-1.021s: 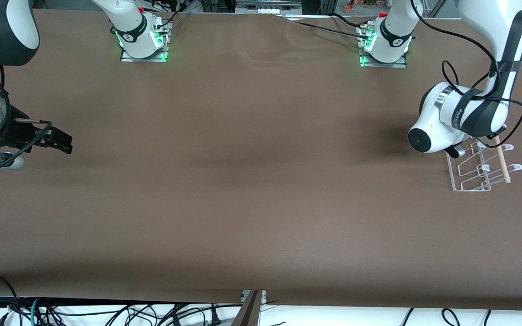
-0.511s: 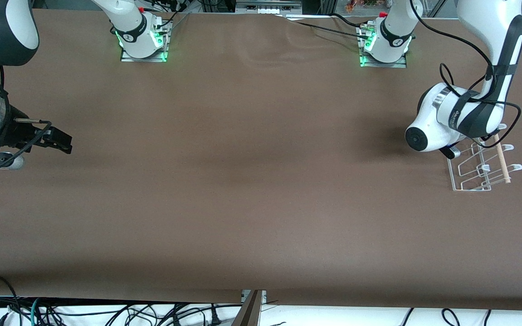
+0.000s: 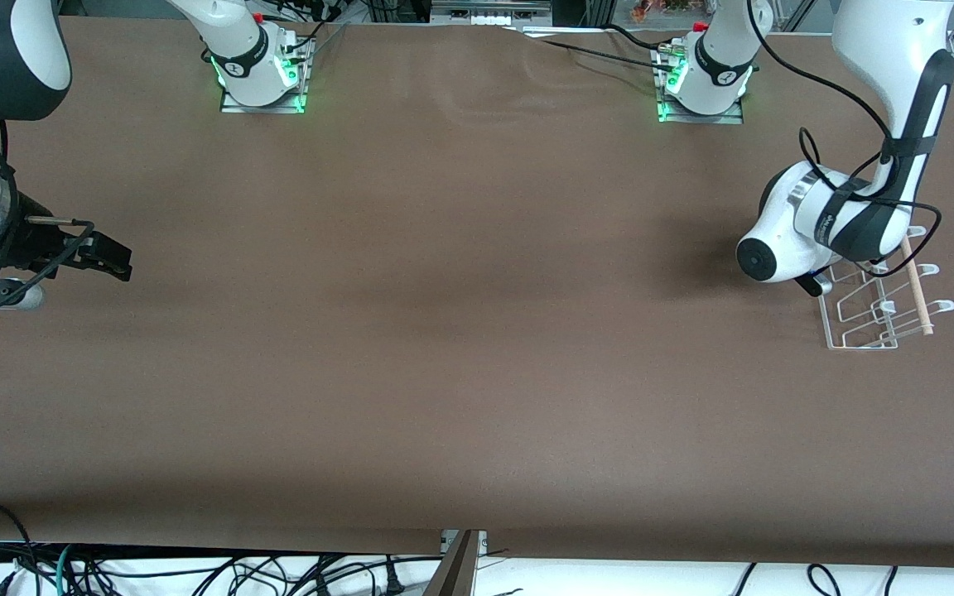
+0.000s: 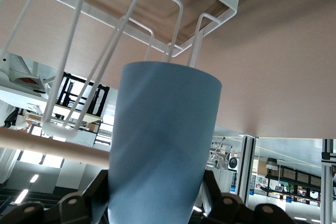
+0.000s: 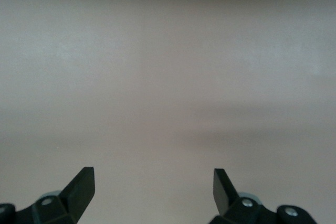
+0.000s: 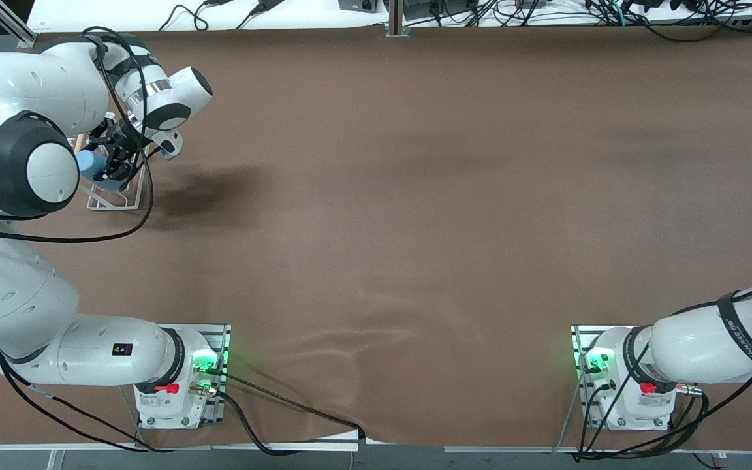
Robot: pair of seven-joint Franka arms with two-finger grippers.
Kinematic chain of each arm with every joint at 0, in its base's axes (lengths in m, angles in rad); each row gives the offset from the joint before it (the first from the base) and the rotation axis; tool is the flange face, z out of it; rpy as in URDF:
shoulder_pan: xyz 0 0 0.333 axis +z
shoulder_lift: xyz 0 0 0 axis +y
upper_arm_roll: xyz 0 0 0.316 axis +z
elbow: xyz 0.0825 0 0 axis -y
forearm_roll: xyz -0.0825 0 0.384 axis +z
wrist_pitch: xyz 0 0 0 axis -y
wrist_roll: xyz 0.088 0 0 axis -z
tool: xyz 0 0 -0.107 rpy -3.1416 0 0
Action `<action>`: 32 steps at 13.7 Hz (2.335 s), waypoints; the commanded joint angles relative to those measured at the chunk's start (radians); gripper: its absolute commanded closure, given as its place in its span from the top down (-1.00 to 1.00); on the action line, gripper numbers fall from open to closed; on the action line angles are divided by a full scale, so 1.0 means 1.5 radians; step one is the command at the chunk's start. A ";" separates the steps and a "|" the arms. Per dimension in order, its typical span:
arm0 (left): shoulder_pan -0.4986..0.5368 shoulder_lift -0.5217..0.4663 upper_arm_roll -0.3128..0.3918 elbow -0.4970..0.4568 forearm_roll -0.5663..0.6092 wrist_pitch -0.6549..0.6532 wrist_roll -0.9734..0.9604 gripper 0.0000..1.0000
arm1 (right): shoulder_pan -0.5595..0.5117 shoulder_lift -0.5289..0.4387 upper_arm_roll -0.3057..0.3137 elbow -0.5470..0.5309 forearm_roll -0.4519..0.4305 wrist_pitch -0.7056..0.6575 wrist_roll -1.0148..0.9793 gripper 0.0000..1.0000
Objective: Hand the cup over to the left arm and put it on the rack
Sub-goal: 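Carry the cup with the left gripper over the wire rack, then lower the cup onto the rack and open the left gripper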
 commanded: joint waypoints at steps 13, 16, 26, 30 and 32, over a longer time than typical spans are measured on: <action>0.008 -0.041 -0.001 0.109 -0.099 -0.083 -0.014 1.00 | -0.005 -0.012 0.003 -0.013 -0.003 -0.003 -0.011 1.00; 0.024 -0.050 0.004 0.225 -0.265 -0.143 -0.015 1.00 | -0.005 -0.012 0.003 -0.013 -0.003 -0.003 -0.011 1.00; 0.046 -0.121 -0.008 0.434 -0.639 -0.108 -0.092 1.00 | -0.005 -0.012 0.003 -0.013 -0.004 -0.003 -0.012 1.00; 0.014 -0.238 -0.010 0.298 -0.644 0.025 -0.110 1.00 | -0.006 -0.011 0.003 -0.013 -0.007 -0.003 -0.012 1.00; 0.002 -0.278 -0.008 0.243 -0.662 0.071 -0.238 1.00 | -0.006 -0.011 0.003 -0.013 -0.007 -0.003 -0.012 1.00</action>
